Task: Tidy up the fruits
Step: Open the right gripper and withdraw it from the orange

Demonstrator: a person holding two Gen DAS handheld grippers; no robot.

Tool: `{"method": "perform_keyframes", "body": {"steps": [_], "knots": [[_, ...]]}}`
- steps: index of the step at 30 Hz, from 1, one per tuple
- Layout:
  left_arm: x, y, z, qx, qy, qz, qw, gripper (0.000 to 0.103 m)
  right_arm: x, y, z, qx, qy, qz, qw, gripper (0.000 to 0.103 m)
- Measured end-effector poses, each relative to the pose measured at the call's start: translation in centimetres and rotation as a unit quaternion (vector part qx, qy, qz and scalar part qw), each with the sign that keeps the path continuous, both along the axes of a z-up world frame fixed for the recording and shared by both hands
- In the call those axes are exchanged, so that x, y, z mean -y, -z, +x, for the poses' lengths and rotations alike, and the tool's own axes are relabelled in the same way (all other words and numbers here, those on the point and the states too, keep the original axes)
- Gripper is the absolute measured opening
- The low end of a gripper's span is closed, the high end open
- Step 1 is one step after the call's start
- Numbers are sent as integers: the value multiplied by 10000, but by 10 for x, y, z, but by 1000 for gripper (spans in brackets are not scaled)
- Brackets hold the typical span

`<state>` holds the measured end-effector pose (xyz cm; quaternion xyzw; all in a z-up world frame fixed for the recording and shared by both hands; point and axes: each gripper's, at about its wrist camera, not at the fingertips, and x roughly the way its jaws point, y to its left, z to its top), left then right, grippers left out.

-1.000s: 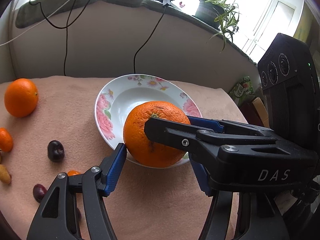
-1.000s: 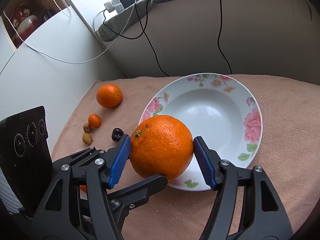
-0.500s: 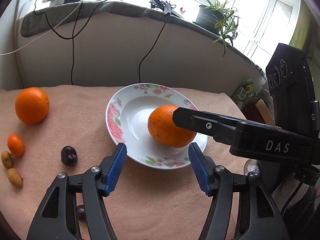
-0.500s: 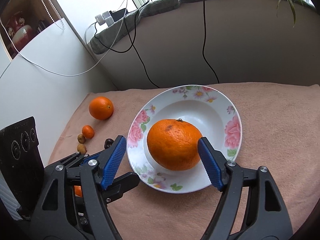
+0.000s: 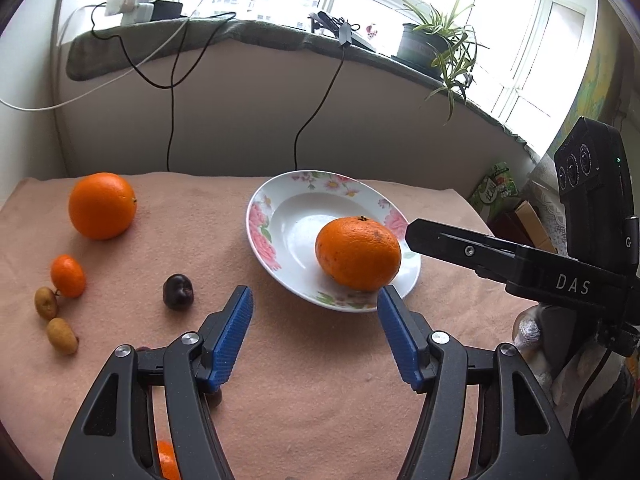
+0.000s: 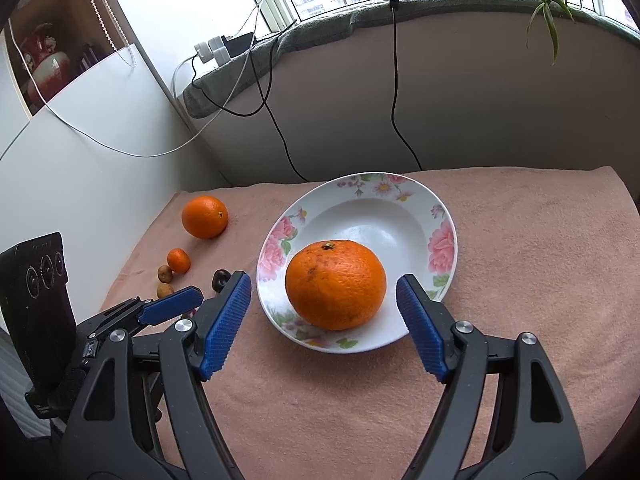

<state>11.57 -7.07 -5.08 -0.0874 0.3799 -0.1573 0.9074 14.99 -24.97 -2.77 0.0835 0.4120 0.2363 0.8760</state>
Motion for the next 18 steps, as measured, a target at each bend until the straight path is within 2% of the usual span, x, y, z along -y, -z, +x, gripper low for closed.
{"method": "perform_keyframes", "body": {"steps": [4,18], "knots": [[-6,-2,-10,46,-84,40,9999,70,-2,-3,-9,52,-43,-10,10000,78],[-56,2,-58,94,-531,182,9984,71,-28,-5,-36,128,-357,-27,9993,78]]}}
